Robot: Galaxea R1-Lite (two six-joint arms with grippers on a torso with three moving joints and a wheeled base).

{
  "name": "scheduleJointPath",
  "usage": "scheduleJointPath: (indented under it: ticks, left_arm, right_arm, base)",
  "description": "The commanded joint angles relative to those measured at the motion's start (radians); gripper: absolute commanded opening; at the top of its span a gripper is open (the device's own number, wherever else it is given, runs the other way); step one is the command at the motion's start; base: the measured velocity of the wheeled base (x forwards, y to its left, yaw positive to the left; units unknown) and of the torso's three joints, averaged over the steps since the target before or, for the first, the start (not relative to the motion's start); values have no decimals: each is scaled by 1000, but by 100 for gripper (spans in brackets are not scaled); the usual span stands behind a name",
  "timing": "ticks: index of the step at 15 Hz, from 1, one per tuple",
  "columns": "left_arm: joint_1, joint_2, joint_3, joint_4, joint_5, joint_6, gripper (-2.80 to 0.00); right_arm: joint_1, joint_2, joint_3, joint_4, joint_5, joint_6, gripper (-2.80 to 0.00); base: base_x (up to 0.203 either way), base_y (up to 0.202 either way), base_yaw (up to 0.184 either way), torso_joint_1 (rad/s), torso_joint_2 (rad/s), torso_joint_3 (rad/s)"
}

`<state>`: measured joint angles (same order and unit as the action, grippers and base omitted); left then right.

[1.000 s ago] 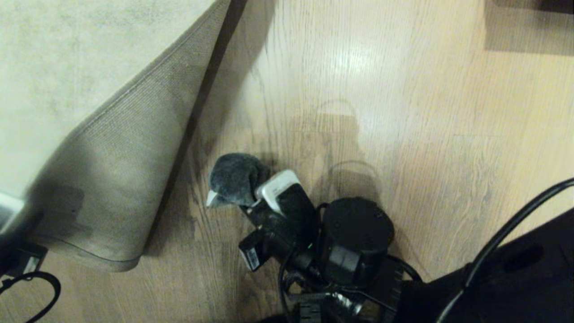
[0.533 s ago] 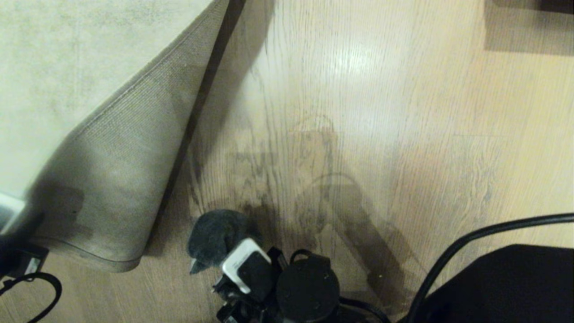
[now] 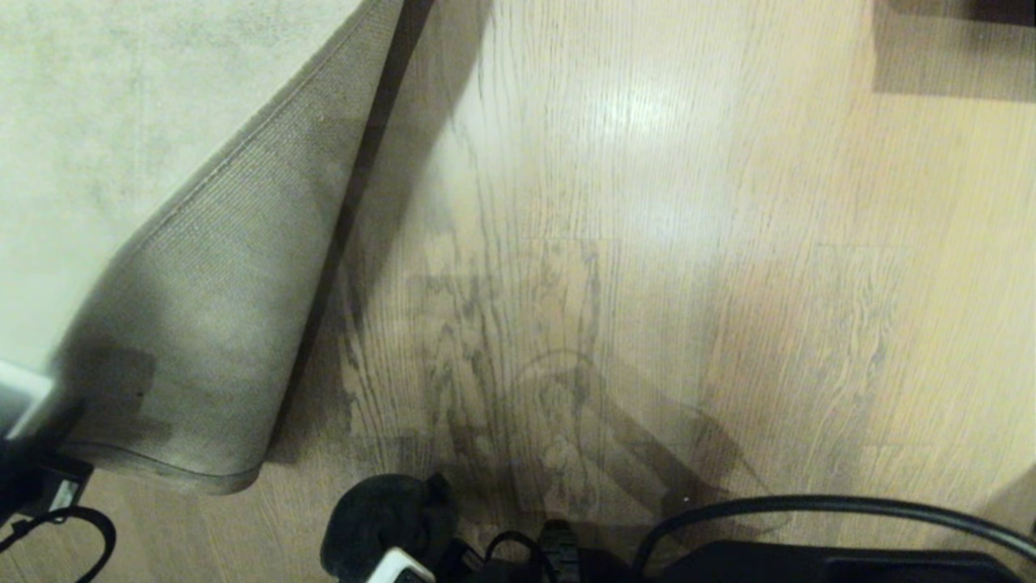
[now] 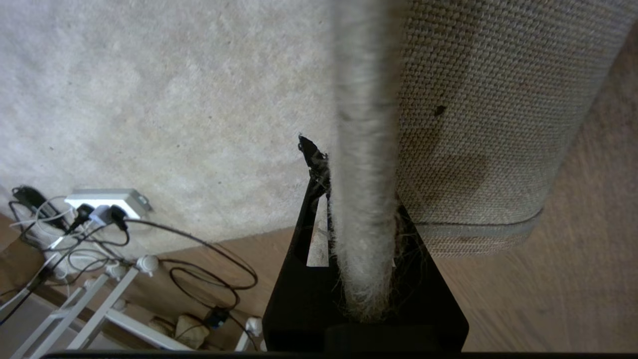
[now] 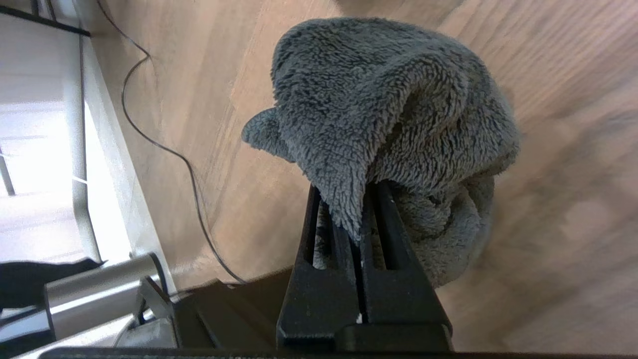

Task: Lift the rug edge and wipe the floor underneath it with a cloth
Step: Wipe the floor under the carpet with a rag

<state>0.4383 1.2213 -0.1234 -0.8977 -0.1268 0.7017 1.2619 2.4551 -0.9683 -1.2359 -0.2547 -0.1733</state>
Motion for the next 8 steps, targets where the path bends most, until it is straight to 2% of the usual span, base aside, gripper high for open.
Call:
scheduleJointPath:
  ticks: [1,5,8]
  left_arm:
    - [0,3,8,-4,-1,5,-280]
    - [0,3,11,-6,-1,5,-280]
    - [0,3,16,-6,-1,7,-280]
  right_arm:
    - [-2,101,-76,-33,-1,3,-280]
    - [-48,172,-250,-70,-9,8,-280]
    - [-122,195,-359,-107,-13,5,-280]
  base:
    - [0,0,0,0,0,0]
    - [0,0,0,0,0,0]
    - [0,0,0,0,0,0]
